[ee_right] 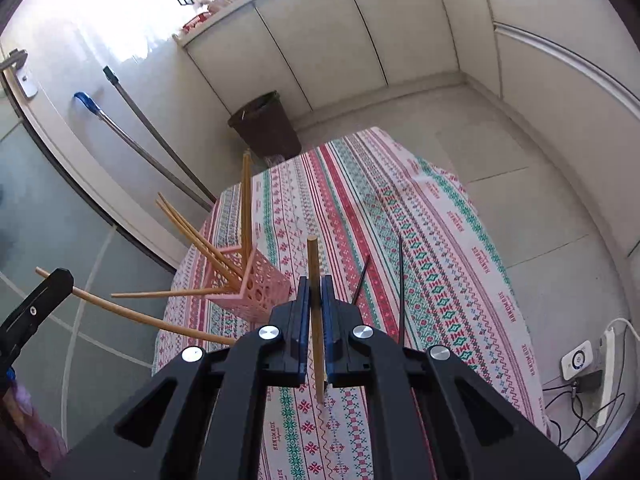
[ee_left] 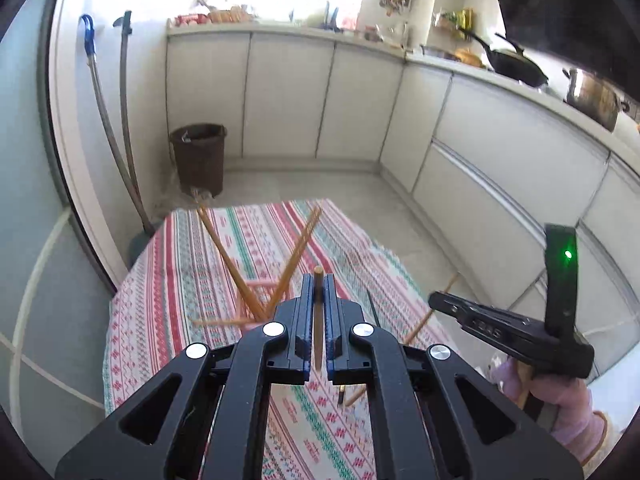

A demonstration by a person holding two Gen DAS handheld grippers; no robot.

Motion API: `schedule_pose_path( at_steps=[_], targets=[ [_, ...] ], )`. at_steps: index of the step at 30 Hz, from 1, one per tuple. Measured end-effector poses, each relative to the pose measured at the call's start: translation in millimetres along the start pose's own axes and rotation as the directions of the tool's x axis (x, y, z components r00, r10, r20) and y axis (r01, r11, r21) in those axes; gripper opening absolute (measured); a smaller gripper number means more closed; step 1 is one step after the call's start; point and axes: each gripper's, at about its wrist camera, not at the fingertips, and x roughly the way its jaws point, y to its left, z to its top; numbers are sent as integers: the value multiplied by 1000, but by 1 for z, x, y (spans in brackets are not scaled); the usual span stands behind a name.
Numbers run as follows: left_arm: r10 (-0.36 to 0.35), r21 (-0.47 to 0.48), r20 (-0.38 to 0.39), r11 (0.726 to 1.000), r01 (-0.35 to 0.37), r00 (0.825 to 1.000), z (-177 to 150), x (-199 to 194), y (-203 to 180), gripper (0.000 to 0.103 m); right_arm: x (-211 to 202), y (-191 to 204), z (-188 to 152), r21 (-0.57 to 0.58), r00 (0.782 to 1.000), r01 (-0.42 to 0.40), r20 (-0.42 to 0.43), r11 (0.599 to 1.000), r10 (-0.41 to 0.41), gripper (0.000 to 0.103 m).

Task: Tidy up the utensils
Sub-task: 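Carry the chopstick in the left tool over the pink basket and lower it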

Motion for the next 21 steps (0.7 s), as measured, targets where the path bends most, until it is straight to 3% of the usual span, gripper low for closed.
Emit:
schedule_pose_path(
  at_steps=[5, 12, 21],
  targets=[
    [4, -40, 96, 999, 0, 995, 39, -18, 7, 4, -27, 16, 38, -19, 995, -35, 97, 999, 36, 6],
    [48, -105, 218, 994, -26, 975, 75, -30, 20, 4, -59, 49, 81, -93, 973, -97, 200, 991, 114, 6],
    [91, -169, 191, 984, -59, 977, 85, 1, 39, 4, -42, 55, 102, -103, 967, -137, 202, 985, 155, 6]
  ],
)
